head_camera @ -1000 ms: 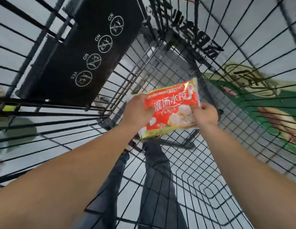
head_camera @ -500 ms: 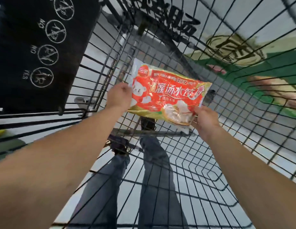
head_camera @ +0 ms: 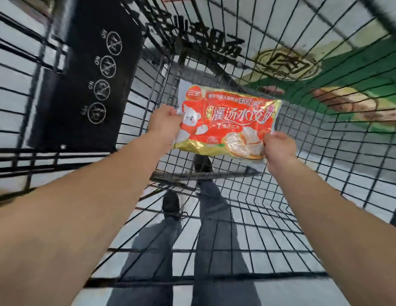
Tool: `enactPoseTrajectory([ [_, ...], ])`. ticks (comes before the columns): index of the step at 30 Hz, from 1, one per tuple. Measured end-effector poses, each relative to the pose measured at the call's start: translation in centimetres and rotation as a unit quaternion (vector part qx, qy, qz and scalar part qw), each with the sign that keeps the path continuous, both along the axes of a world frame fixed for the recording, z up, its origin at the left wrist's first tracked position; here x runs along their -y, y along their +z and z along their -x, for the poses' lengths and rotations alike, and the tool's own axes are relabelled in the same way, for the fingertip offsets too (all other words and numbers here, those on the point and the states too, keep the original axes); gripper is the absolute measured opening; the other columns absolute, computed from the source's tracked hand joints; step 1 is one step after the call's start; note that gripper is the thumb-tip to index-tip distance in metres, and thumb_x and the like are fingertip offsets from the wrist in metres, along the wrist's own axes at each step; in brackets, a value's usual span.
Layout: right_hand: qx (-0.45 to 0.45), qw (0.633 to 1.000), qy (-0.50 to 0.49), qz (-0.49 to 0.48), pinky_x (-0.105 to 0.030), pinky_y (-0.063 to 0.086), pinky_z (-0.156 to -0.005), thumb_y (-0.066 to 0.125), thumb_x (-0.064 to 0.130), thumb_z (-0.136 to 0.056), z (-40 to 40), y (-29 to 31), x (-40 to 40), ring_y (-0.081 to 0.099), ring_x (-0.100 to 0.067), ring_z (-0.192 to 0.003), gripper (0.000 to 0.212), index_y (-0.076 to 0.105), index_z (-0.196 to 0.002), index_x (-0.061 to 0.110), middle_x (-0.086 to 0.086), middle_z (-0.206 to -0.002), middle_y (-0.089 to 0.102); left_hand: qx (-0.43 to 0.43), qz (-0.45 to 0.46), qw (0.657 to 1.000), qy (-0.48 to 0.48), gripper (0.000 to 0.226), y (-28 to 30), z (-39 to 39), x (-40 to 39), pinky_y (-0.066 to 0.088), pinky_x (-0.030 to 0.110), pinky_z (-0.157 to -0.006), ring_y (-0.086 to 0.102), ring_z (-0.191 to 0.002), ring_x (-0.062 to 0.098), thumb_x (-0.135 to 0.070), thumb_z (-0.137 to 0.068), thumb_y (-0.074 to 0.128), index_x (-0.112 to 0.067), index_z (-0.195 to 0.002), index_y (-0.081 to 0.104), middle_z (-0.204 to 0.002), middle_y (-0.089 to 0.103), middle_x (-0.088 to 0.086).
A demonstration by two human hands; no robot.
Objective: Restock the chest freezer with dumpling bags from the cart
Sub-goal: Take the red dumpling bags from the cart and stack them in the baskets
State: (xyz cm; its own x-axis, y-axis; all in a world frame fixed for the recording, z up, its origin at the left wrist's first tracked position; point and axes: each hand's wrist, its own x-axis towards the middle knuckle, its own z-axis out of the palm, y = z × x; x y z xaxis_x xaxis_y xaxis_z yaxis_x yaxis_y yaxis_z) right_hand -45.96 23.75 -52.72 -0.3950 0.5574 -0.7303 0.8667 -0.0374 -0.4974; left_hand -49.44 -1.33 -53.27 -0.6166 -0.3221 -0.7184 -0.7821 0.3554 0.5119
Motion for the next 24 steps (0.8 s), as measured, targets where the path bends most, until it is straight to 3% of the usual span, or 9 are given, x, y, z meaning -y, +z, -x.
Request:
enactPoseTrajectory([
  [3,-0.044,0.999,-0.007,-0.012,-0.031,0.049,-0.062,0.062,0.015,-0.093,-1.0,5.3,-0.1,0.061,-0.016,-0.071,0.018,0.058,-0.077,0.022,0.000,-0.083,0.066,-0.030,-0.064,0.997,0.010,0.023,4.5,-0.2,1.2,0.057,0.039,-0.070,0.069,-0.076,0.028,-0.040,-0.062,0.071,-0.022,-0.069,0.060,-0.078,0.069,0.010],
  [6,-0.085,0.996,0.007,-0.027,-0.037,0.051,-0.066,0.064,0.016,-0.091,-2.7,11.8,-0.4,0.063,-0.021,-0.075,0.020,0.064,-0.071,0.017,-0.002,-0.079,0.070,-0.070,-0.091,0.993,-0.021,0.034,8.5,-0.2,2.7,0.058,0.057,-0.079,0.071,-0.083,0.033,-0.051,-0.060,0.070,-0.021,-0.071,0.061,-0.085,0.072,0.014],
  [9,-0.133,0.990,-0.005,-0.045,-0.025,0.046,-0.051,0.060,0.009,-0.091,-5.0,18.6,-1.1,0.057,-0.016,-0.065,0.024,0.063,-0.068,0.016,-0.001,-0.073,0.065,-0.129,-0.106,0.985,-0.041,0.023,17.7,-1.4,1.3,0.052,0.042,-0.067,0.061,-0.072,0.025,-0.038,-0.073,0.071,-0.021,-0.064,0.058,-0.072,0.064,0.010],
  [12,-0.159,0.985,0.001,-0.060,-0.015,0.038,-0.038,0.056,0.009,-0.093,-7.5,24.9,-2.2,0.054,-0.016,-0.059,0.020,0.065,-0.076,0.012,-0.006,-0.072,0.064,-0.174,-0.119,0.976,-0.056,0.024,24.3,-2.6,0.0,0.049,0.040,-0.065,0.063,-0.073,0.026,-0.030,-0.081,0.071,-0.019,-0.064,0.059,-0.074,0.068,0.008],
  [15,-0.171,0.982,0.003,-0.084,-0.023,0.044,-0.052,0.055,0.014,-0.095,-10.2,29.0,-3.3,0.057,-0.019,-0.064,0.019,0.068,-0.085,0.004,-0.012,-0.078,0.069,-0.196,-0.126,0.969,-0.080,0.026,28.5,-3.9,-1.2,0.051,0.038,-0.068,0.066,-0.076,0.026,-0.026,-0.086,0.071,-0.019,-0.065,0.057,-0.075,0.069,0.005],
  [18,-0.194,0.977,-0.014,-0.087,-0.024,0.043,-0.052,0.056,0.012,-0.095,-12.8,32.7,-4.5,0.056,-0.016,-0.064,0.016,0.069,-0.085,0.007,-0.005,-0.077,0.066,-0.213,-0.143,0.962,-0.091,0.029,32.3,-5.5,-3.0,0.047,0.034,-0.065,0.061,-0.074,0.022,-0.015,-0.091,0.066,-0.019,-0.066,0.052,-0.071,0.064,0.003],
  [22,-0.222,0.971,-0.045,-0.082,-0.038,0.057,-0.079,0.059,0.013,-0.095,-15.1,35.1,-7.6,0.067,-0.021,-0.087,0.020,0.068,-0.076,0.014,0.000,-0.086,0.071,-0.206,-0.163,0.960,-0.097,0.023,35.2,-7.5,-6.2,0.055,0.038,-0.065,0.069,-0.082,0.024,-0.015,-0.095,0.060,-0.017,-0.073,0.055,-0.087,0.070,0.008],
  [24,-0.228,0.969,-0.053,-0.076,-0.036,0.055,-0.077,0.058,0.012,-0.097,-16.2,36.0,-9.3,0.067,-0.019,-0.088,0.021,0.066,-0.079,0.017,-0.001,-0.091,0.071,-0.209,-0.165,0.959,-0.098,0.023,35.8,-8.1,-8.1,0.057,0.041,-0.069,0.069,-0.084,0.027,-0.013,-0.094,0.060,-0.016,-0.072,0.057,-0.084,0.069,0.008],
])
